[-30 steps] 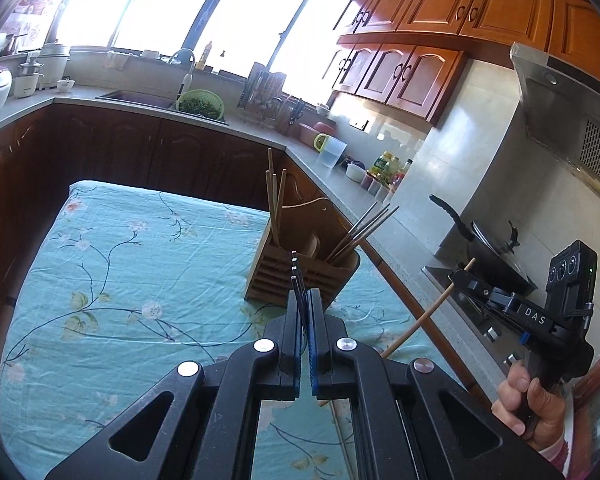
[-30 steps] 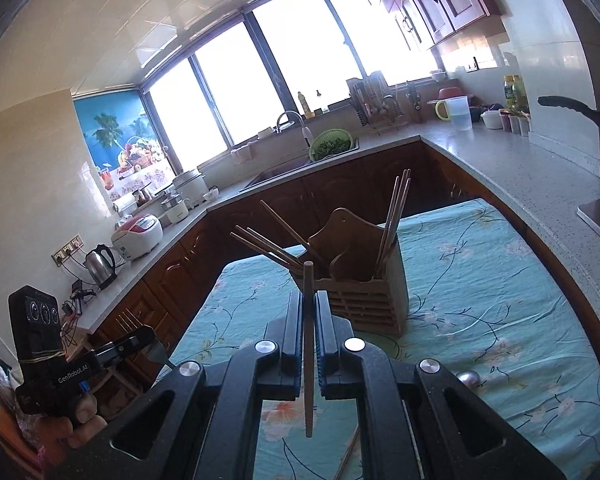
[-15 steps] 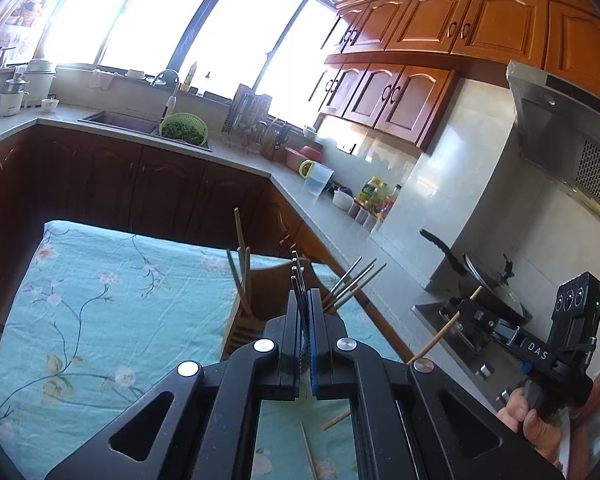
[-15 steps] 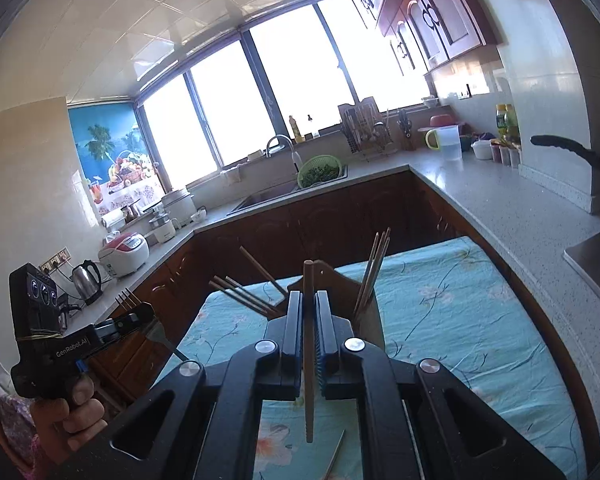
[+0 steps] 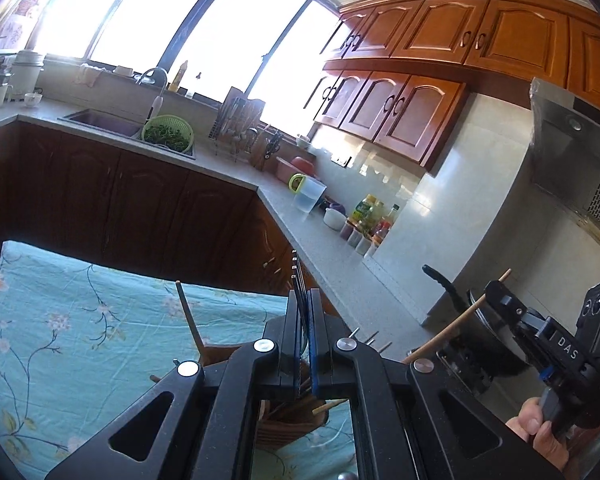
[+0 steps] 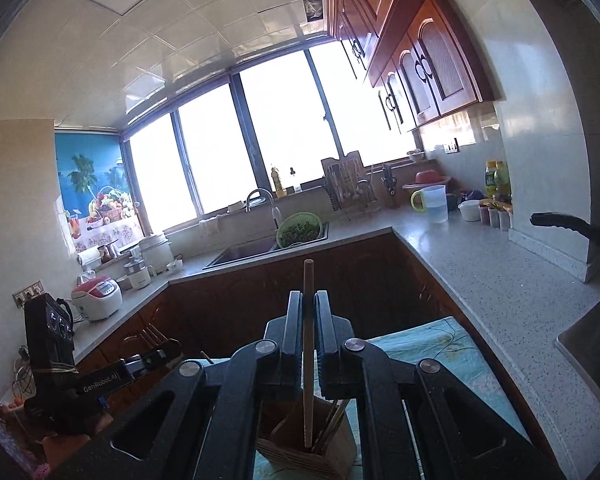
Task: Organize utensils
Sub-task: 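Lift the fork and chopstick upright into the wooden holder, open both grippers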
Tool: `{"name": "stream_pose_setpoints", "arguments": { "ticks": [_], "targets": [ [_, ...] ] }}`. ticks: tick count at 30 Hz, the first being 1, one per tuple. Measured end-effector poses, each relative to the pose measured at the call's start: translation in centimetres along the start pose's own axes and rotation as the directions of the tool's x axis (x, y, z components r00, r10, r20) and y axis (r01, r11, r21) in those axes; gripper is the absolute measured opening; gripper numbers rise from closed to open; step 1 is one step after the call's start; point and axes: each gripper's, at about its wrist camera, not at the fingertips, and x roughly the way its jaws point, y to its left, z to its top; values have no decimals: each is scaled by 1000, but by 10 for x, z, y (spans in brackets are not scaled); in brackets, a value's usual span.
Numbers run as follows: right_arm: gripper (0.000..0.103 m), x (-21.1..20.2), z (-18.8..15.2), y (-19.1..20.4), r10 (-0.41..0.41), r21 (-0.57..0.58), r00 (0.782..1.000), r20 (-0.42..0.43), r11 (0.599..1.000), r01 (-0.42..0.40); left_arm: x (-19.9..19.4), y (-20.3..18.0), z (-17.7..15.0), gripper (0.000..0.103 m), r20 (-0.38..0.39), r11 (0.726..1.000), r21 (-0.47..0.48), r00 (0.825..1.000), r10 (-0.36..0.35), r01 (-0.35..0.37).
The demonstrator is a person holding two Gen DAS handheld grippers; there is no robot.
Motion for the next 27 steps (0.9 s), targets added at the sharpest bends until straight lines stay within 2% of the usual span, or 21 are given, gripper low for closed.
{"name": "stream_pose_setpoints", "arguments": {
  "ticks": [5,10,19,27],
  "targets": [
    [5,26,-29,-4,-21,-5,999,-47,1000,21,44,13,-12,1,-26,999,-20,999,26,-26],
    [5,41,-56,-17,-15,29,995,-102,999,18,71,23,-30,1,-67,997,13,995,78,-77],
    [6,60,-83,-35,-11,86,980,-199,996,28,92,21,-45,1,-140,994,38,984,107,-103],
    [6,58,-82,-32,-15,82,980,-196,996,32,91,19,-43,2,-145,991,52,981,127,-120]
  ]
}}
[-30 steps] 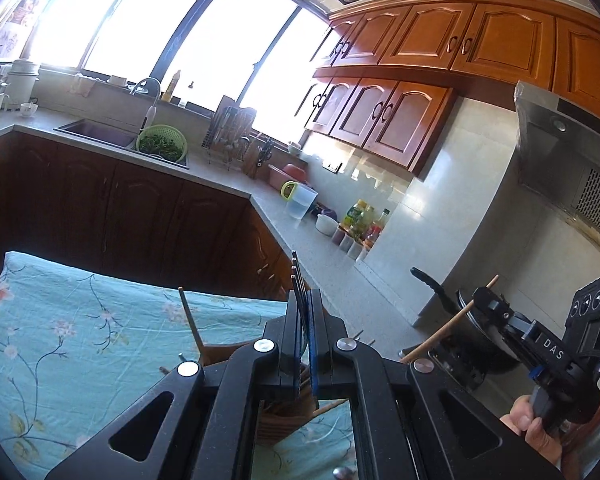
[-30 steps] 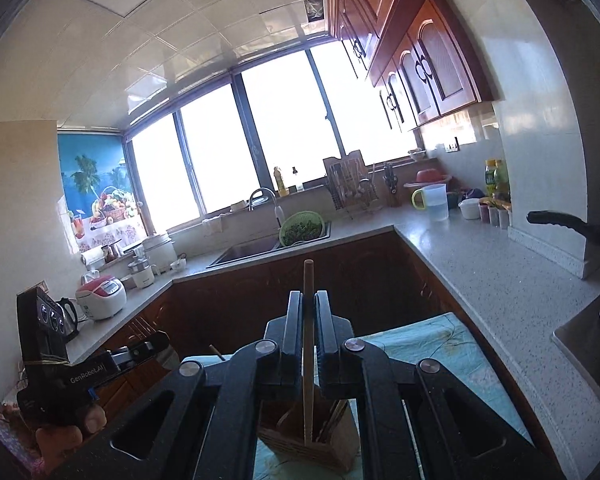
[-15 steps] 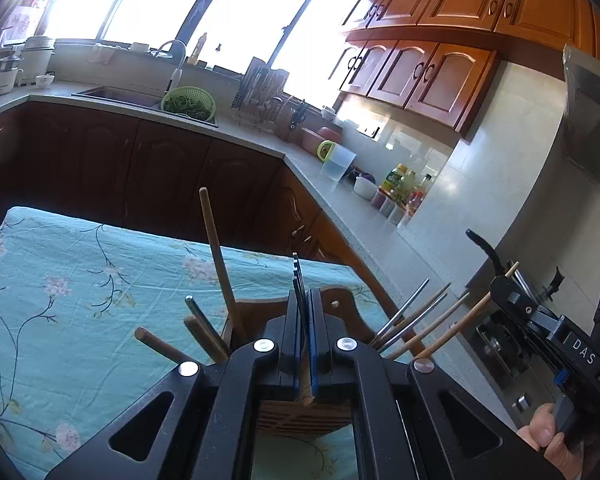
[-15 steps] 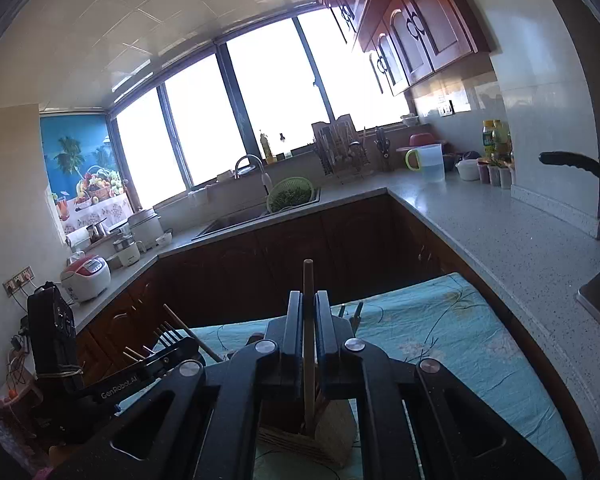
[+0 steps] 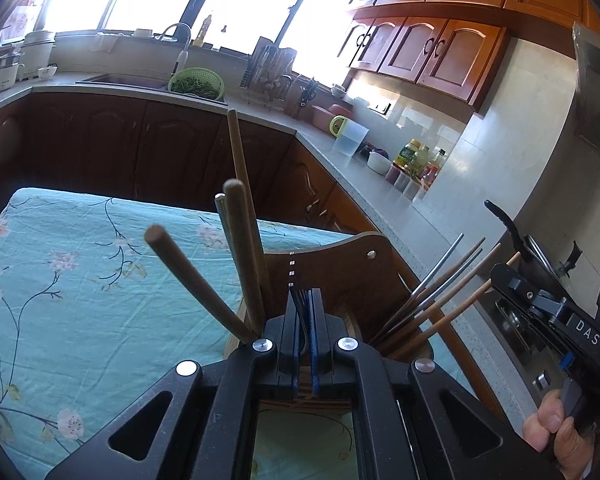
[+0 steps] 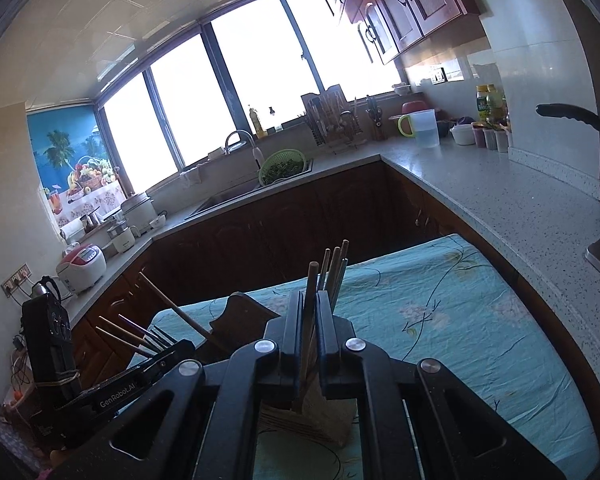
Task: Organize utensils
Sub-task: 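Lift the fork and chopstick upright into the wooden holder, open both grippers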
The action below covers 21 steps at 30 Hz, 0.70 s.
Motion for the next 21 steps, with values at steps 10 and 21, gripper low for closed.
{"name": "stream_pose_setpoints", "arguments": {
  "ticks": [10,21],
  "targets": [
    [6,1,1,3,0,0,1000,-3,1000,0,-7,5,-8,4,-9,1000,8,1000,12,-12],
    [6,2,1,1,0,4,1000,-7,1000,0,-10,7,-10,5,-22,1000,15,999,23,-23]
  ]
}}
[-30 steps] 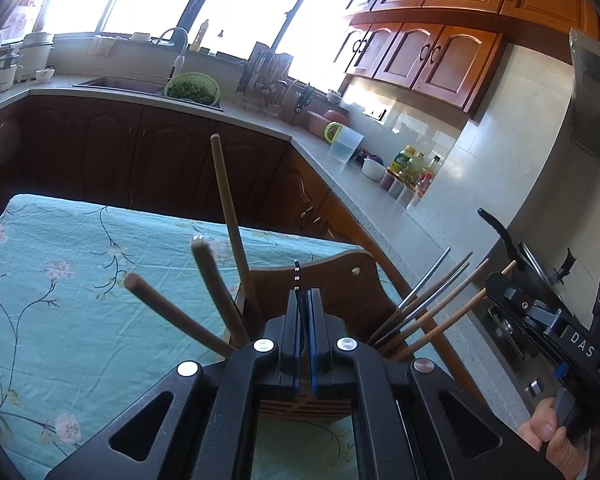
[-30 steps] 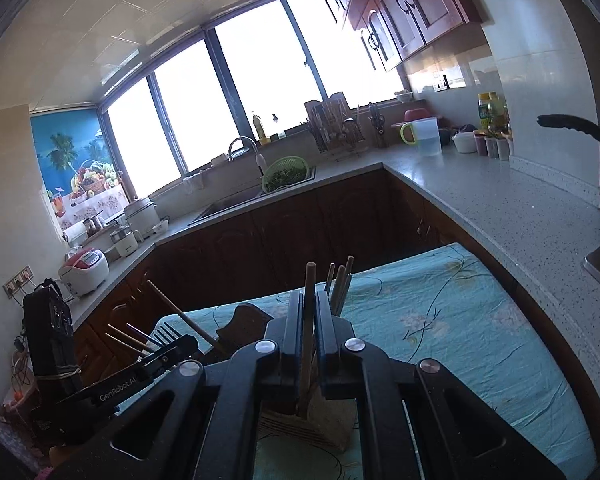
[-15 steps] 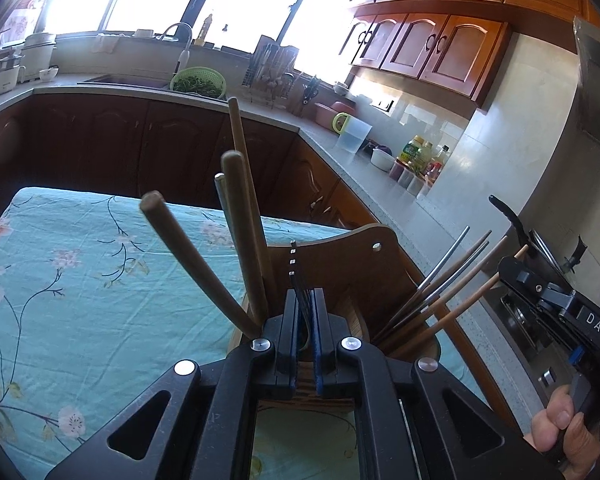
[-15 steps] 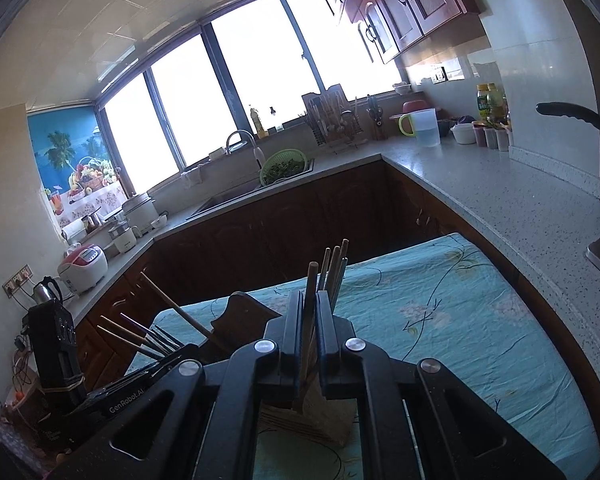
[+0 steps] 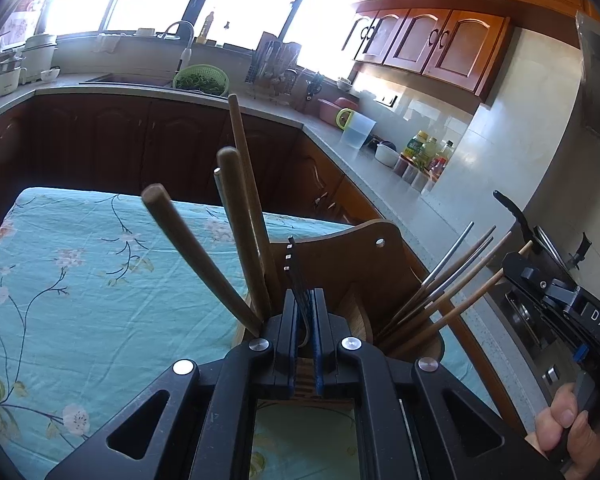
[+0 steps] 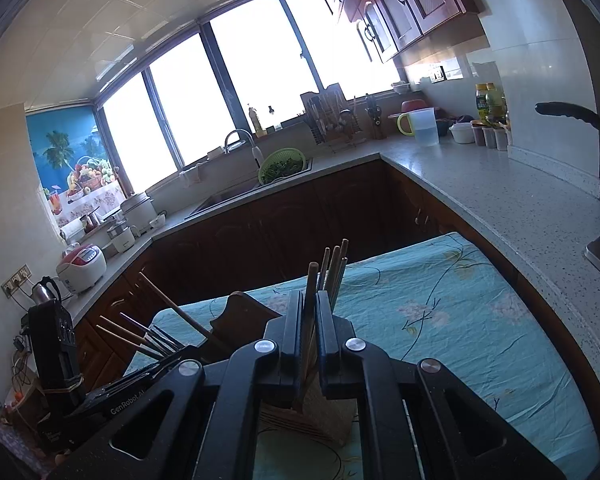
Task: Organize utensils
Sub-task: 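Lift the fork and chopstick upright into the wooden holder, open both grippers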
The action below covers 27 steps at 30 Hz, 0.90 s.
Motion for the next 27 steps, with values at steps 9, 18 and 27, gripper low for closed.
{"name": "stream_pose_setpoints", "arguments": {
  "ticks": [9,18,27],
  "targets": [
    [11,2,0,-4,-4,13,1000,-22,1000,5,-8,0,-1,8,-23,1000,-5,1000,5,-5],
    [46,-19,6,-7,22,57,999,24,998,-24,-33,-10,-6,27,2,1000,3,1000,-13,13],
    [82,-53,9,-8,47,92,995,88,994,-55,-83,-22,-35,73,58,1000,18,998,18,-19]
  ]
}}
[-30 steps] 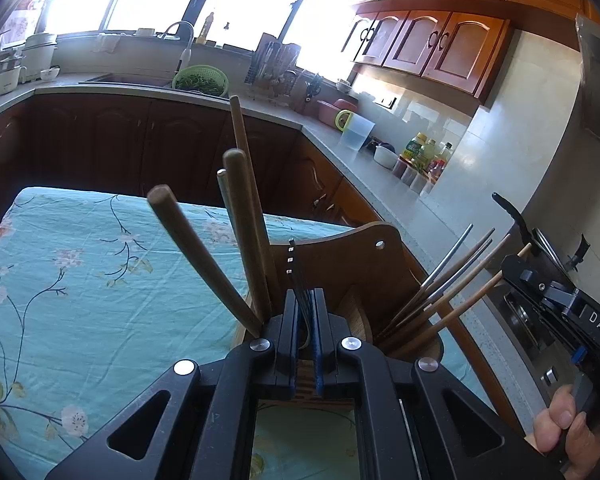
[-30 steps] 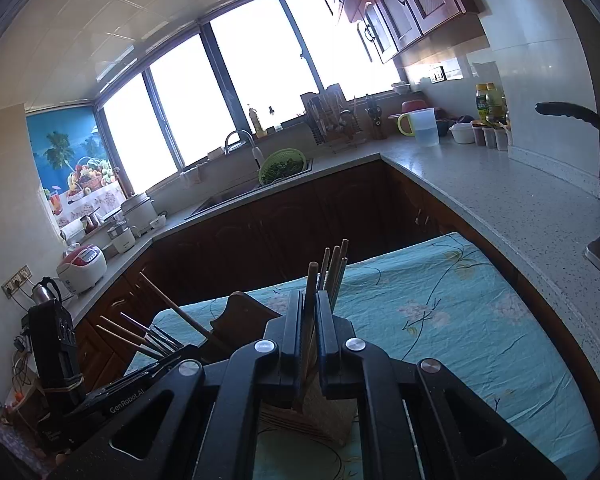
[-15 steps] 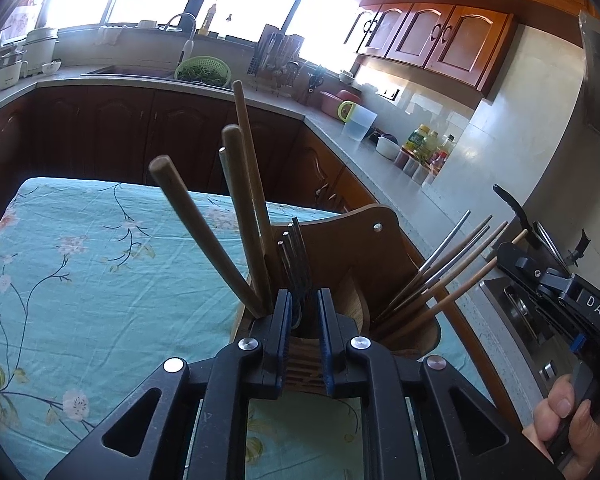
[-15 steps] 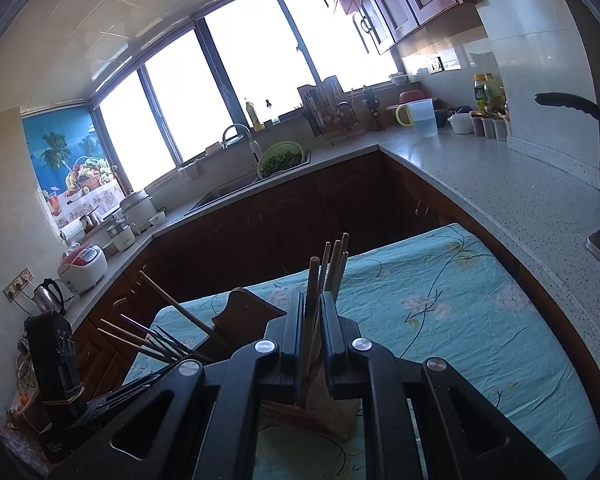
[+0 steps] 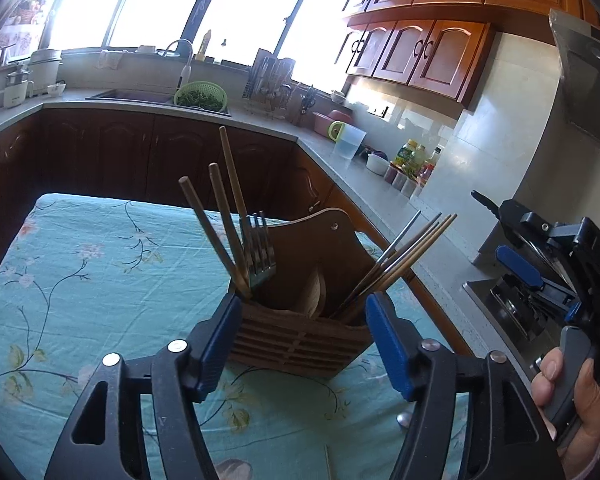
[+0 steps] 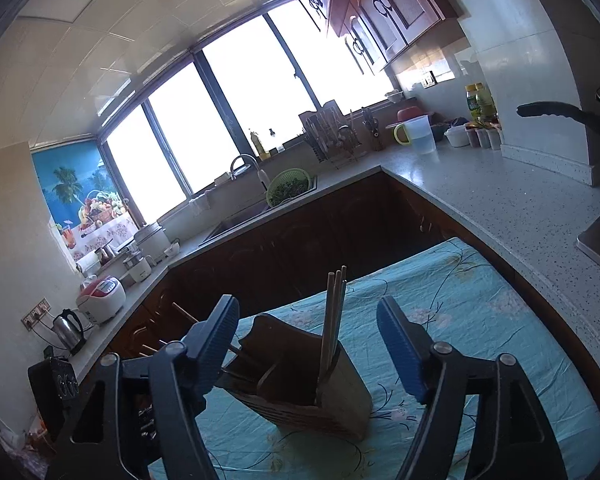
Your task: Organize utensils
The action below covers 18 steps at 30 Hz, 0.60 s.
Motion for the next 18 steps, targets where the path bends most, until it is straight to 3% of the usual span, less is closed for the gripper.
{"name": "stream_pose_setpoints", "arguments": {
  "ticks": [5,11,18],
  "targets": [
    [98,-20,-13,-1,37,30,999,20,999,-37,-36,3,-33,82,24,999,-8,999,42,-42],
    [98,-31,-49,2,45,5,998,-48,999,-45,-77,7,-69,86,21,993,-52,994,107,-106],
    [98,-51,-99,-1,39,3,992,-122,999,-39,-132,3,-103,88,53,978,-10,976,210,-210]
  ]
}}
